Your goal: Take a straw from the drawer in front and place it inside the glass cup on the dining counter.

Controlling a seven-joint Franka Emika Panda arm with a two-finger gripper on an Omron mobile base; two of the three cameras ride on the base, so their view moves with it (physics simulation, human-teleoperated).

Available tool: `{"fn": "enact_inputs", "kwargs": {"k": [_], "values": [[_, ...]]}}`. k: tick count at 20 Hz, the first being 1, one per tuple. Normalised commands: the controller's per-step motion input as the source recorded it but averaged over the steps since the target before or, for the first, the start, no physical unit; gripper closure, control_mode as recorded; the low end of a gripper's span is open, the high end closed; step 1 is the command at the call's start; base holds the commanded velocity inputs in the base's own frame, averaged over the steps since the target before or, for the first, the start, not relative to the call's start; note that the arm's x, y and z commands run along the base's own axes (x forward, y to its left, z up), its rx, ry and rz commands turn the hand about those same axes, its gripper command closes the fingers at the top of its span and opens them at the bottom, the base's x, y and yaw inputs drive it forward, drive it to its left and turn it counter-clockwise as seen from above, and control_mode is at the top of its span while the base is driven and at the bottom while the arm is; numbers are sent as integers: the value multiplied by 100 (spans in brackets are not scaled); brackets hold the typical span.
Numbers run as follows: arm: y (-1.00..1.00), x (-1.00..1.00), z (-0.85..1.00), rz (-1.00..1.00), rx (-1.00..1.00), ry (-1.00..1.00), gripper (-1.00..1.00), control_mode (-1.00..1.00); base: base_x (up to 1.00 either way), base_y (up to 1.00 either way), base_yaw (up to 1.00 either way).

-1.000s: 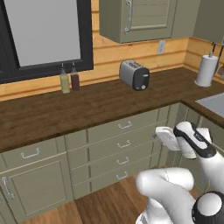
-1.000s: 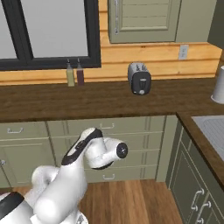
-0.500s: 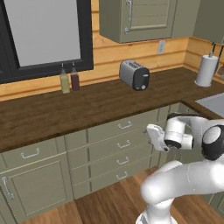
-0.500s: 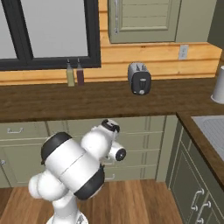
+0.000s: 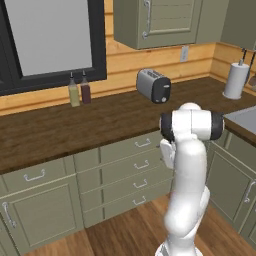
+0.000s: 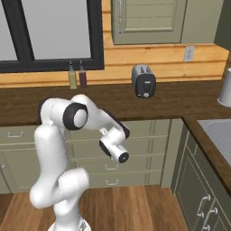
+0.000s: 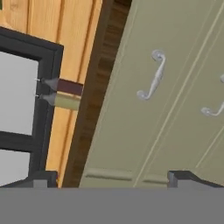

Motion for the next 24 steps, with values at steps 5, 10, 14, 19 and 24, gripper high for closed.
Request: {"fn": "enact_inputs", "kwargs": {"k": [5,10,14,19,24], "values": [[-43,41,-28,0,16,0,-100,-100,0,0,0],[-16,61,-7,0,13,0,-100,-100,0,0,0],[14,99,-1,-3,1,5,-100,-100,0,0,0],[28,100,-13,-6,0,14,-100,-100,0,0,0],[39,72,-15,-9,-1,4,-100,-100,0,0,0]]}}
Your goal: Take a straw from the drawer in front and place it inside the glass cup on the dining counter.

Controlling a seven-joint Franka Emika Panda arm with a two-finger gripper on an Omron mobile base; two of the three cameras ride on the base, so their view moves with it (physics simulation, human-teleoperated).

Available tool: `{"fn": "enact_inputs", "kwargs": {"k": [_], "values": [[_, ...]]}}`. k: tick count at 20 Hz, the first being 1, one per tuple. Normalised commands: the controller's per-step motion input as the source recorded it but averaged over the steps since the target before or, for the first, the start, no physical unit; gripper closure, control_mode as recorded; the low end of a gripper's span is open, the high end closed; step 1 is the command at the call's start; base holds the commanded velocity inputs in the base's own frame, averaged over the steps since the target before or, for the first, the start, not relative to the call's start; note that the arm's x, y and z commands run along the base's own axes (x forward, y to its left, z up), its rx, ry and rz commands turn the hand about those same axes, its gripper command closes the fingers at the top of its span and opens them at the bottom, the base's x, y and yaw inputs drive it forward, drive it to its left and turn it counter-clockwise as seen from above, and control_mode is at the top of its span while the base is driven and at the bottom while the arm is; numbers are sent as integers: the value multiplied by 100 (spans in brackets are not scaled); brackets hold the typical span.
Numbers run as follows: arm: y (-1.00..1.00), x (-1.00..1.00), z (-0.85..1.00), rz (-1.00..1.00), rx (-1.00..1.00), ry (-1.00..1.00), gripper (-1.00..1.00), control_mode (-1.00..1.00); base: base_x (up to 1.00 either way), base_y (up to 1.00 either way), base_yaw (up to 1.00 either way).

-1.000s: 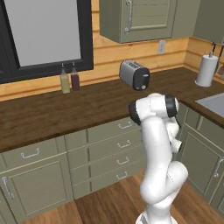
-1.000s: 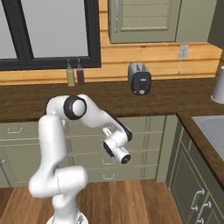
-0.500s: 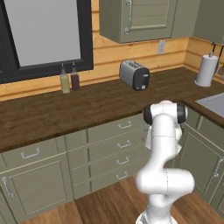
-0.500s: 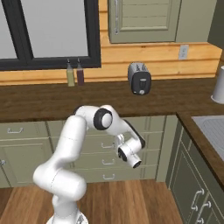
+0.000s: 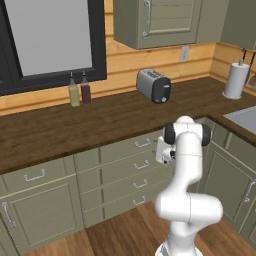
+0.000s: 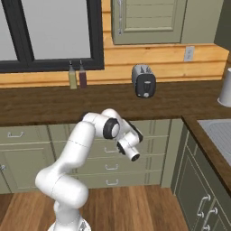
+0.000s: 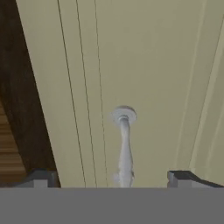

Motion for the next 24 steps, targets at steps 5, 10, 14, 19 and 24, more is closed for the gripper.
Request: {"fn": "enact_inputs", "kwargs": {"k": [5,10,14,19,24], "values": [[46,48,-18,-11,-4,2,-100,-100,0,0,0],[6,40,-21,-4,-2,18,-100,-100,0,0,0],[0,18,-24,-1,0,19,-100,-100,0,0,0],[0,33,-29,0,0,13,-100,-100,0,0,0],[11,77,-63,0,-5,14,-100,-100,0,0,0]]}}
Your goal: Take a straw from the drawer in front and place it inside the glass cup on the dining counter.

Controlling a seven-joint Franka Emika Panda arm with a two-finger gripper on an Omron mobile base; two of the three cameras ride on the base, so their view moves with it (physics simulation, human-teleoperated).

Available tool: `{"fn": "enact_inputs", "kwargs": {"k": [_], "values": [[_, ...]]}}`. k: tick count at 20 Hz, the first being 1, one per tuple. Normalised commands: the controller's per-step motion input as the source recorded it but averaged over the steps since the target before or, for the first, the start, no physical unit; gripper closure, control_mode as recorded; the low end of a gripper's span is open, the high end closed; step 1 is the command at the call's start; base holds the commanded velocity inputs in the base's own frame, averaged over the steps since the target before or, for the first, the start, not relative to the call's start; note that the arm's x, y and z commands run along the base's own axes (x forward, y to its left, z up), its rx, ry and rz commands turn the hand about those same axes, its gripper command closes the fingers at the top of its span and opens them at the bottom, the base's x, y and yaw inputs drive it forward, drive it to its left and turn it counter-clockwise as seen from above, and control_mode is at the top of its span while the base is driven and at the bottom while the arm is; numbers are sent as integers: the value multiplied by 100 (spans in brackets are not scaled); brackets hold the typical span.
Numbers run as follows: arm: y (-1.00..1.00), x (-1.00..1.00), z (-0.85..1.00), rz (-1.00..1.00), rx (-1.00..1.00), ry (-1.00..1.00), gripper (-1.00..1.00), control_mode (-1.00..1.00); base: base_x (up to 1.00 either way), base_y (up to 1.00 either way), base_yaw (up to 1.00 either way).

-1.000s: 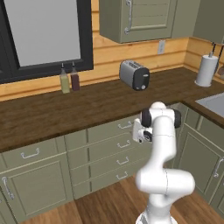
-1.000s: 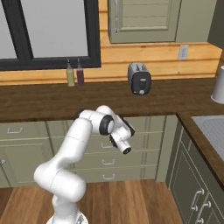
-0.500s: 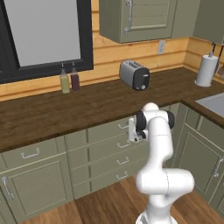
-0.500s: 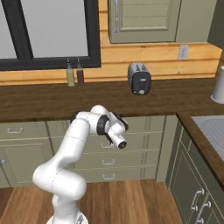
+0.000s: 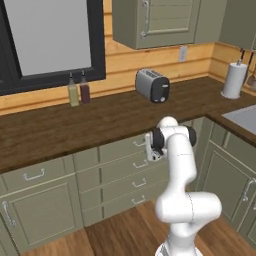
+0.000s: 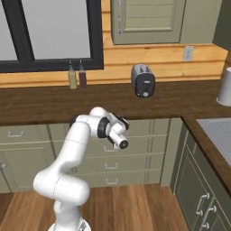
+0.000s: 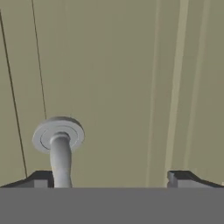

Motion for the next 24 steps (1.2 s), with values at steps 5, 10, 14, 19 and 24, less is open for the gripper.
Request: {"fn": "enact_inputs", "kwargs": {"k": [5,10,14,19,24], "values": [[10,97,-81,0,-7,14,100,-100,0,0,0],[3,94,-81,0,-5,11,100,-100,0,0,0],[0,61,-78,0,-8,12,100,-100,0,0,0],[0,3,-69,0,-10,25,100,-100,0,0,0],[-8,-57,-55,0,-10,31,100,-100,0,0,0]]}}
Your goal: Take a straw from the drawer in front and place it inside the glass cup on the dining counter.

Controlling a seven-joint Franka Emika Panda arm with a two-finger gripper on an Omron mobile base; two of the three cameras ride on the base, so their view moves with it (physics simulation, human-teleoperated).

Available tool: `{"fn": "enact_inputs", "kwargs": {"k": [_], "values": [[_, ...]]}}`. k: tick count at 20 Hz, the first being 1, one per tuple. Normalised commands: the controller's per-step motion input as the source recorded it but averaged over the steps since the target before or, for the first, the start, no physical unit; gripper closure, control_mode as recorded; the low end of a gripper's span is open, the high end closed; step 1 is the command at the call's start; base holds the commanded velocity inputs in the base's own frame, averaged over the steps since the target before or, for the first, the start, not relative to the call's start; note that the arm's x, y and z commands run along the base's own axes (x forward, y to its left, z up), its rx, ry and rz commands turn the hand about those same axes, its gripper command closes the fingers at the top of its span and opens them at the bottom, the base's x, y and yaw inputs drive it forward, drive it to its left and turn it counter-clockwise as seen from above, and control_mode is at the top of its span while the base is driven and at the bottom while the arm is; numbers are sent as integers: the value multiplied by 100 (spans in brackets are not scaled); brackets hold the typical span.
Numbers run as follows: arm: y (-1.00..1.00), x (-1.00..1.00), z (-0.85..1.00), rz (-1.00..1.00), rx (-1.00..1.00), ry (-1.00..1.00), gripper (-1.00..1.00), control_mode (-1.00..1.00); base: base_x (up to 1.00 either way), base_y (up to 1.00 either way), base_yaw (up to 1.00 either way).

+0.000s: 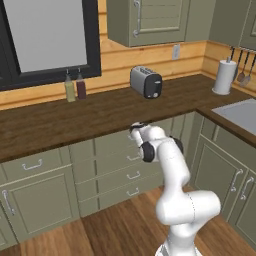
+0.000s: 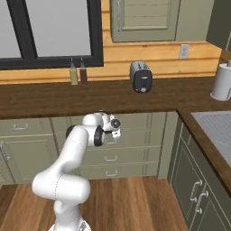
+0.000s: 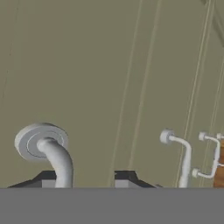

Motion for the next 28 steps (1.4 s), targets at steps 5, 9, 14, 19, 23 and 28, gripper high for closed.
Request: {"fn": "enact_inputs", "kwargs": {"k": [5,9,14,19,23,28], "values": [[-25,-100,-60,0,-9,20,100,-100,0,0,0],[-29,-100,-52,0,-8,17,100,-100,0,0,0],[-37,-100,-33,0,-3,12,100,-100,0,0,0],[-48,-100,-12,1,0,10,100,-100,0,0,0],[-61,-100,0,3,0,9,100,-100,0,0,0],[-59,-100,0,1,3,2,100,-100,0,0,0]]}}
